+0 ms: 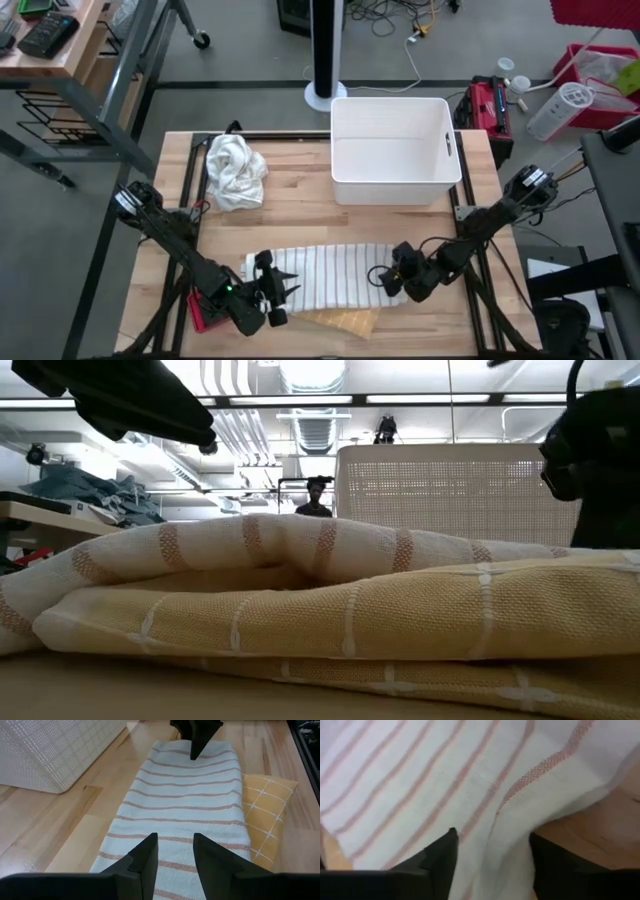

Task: Fold towel
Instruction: Fold the white kitchen towel

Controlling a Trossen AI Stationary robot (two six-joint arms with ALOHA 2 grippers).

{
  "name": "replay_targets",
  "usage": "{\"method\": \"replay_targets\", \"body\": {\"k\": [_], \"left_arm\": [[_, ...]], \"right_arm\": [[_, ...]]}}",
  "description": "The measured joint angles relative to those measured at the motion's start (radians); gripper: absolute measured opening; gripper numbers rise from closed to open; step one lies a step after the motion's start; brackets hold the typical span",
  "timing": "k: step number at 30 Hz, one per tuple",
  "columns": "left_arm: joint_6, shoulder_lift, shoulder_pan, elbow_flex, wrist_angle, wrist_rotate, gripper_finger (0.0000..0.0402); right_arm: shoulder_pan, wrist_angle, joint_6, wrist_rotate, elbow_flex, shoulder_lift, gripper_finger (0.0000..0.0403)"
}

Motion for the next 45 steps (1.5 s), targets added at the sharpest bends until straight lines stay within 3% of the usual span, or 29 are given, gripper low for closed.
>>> {"method": "replay_targets", "body": {"k": [3, 7, 9, 21, 29, 37, 45], "left_arm": [[0.000, 0.000, 0.000, 0.000, 0.004, 0.000, 0.0105], [0.000, 0.000, 0.000, 0.000, 0.009, 0.000, 0.0096], [0.000, 0.000, 0.000, 0.000, 0.010, 0.000, 0.0092], [0.033, 0.000, -0.005, 0.010, 0.035, 0.010, 0.0080], [0.151, -0.035, -0.065, 0.101, 0.007, 0.019, 0.0088], [0.186, -0.094, -0.192, 0.190, -0.142, -0.228, 0.0077], [0.186, -0.117, -0.325, 0.239, -0.208, -0.482, 0.0077]], "right_arm": [[0.000, 0.019, -0.006, 0.017, 0.000, 0.000, 0.0146], [0.000, 0.050, -0.025, 0.031, 0.001, -0.001, 0.0040], [0.000, 0.056, -0.041, 0.039, 0.005, -0.001, 0.0014], [-0.010, 0.056, -0.253, 0.073, 0.189, -0.003, 0.0004], [-0.058, 0.045, -0.436, 0.107, 0.340, -0.002, 0.0002], [-0.114, 0.025, -0.556, 0.101, 0.452, 0.018, 0.0001], [-0.190, 0.023, -0.645, 0.051, 0.619, 0.176, 0.0001]]}}
